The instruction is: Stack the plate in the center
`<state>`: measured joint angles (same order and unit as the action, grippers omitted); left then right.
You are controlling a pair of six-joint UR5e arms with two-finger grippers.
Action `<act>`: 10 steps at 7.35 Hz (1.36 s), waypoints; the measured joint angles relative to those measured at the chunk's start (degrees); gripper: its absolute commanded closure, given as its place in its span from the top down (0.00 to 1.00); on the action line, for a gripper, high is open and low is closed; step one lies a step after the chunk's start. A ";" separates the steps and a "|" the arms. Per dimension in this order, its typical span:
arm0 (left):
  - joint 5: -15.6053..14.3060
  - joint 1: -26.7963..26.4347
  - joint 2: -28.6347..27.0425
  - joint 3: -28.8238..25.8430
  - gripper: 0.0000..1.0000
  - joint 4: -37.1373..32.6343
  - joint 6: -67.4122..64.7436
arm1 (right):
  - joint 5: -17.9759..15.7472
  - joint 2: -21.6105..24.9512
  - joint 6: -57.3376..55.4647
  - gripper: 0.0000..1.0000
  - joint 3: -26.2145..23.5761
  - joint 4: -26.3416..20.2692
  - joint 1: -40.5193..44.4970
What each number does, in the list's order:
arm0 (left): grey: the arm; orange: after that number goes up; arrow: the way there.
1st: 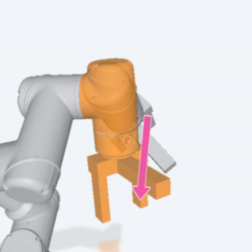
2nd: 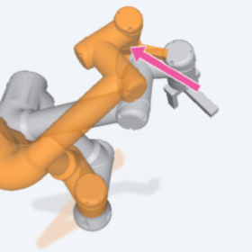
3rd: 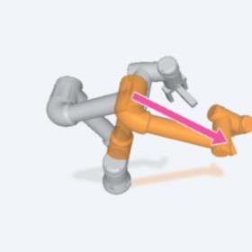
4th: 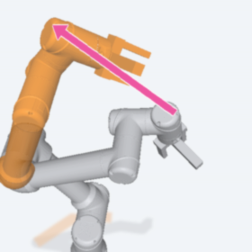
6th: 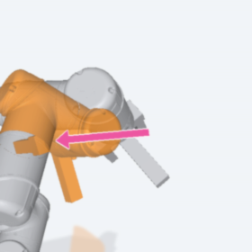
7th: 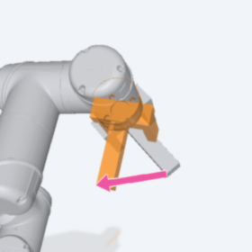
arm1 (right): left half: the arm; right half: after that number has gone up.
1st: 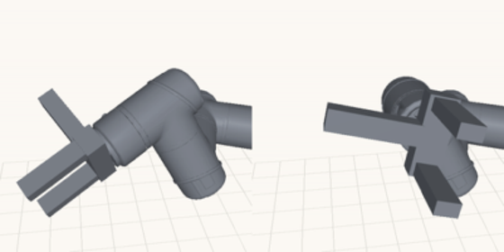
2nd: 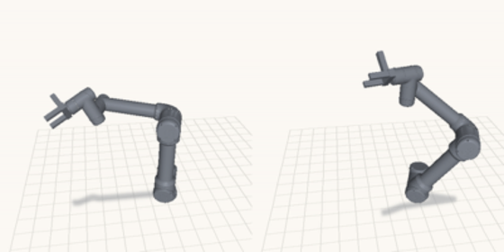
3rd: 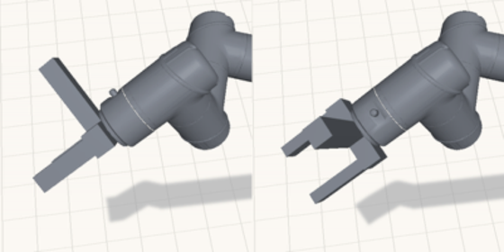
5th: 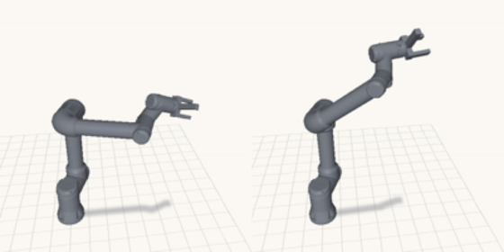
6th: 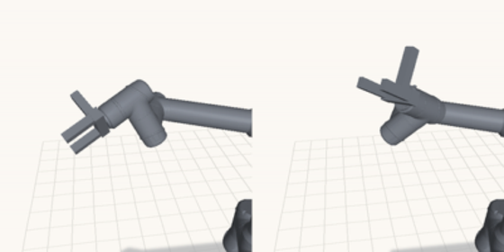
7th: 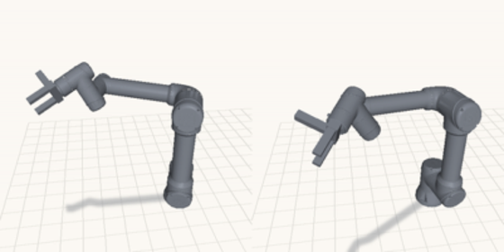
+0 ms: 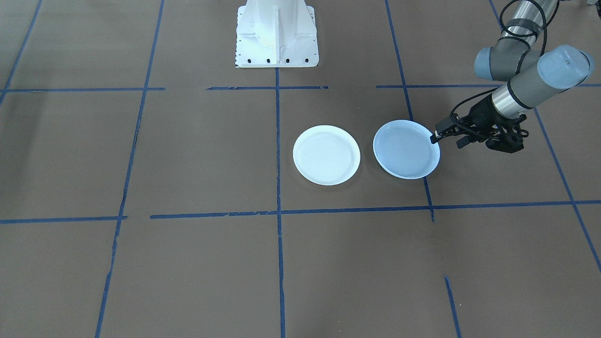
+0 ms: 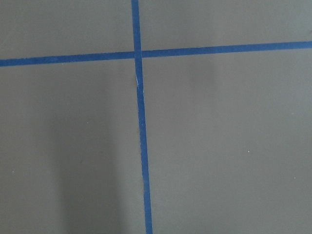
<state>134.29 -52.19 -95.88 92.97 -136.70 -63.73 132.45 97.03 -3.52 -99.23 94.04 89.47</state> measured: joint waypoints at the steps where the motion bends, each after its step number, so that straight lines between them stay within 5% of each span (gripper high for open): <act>1: -0.61 -0.27 -2.98 0.59 1.00 3.52 -0.82 | 0.00 0.00 0.00 1.00 0.00 0.00 0.00; 4: -8.54 2.93 -11.78 2.69 0.99 14.31 -7.04 | 0.00 0.00 0.00 1.00 0.00 0.00 0.00; 7: -15.07 11.43 -15.28 3.11 0.93 15.83 -15.20 | 0.00 0.00 0.00 1.00 0.00 0.00 0.00; 10: -15.33 17.32 -15.62 3.14 0.58 15.45 -19.98 | 0.00 0.00 0.00 1.00 0.00 0.00 0.00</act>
<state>118.96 -34.87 -111.51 96.12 -121.24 -83.70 132.45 97.03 -3.52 -99.23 94.04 89.47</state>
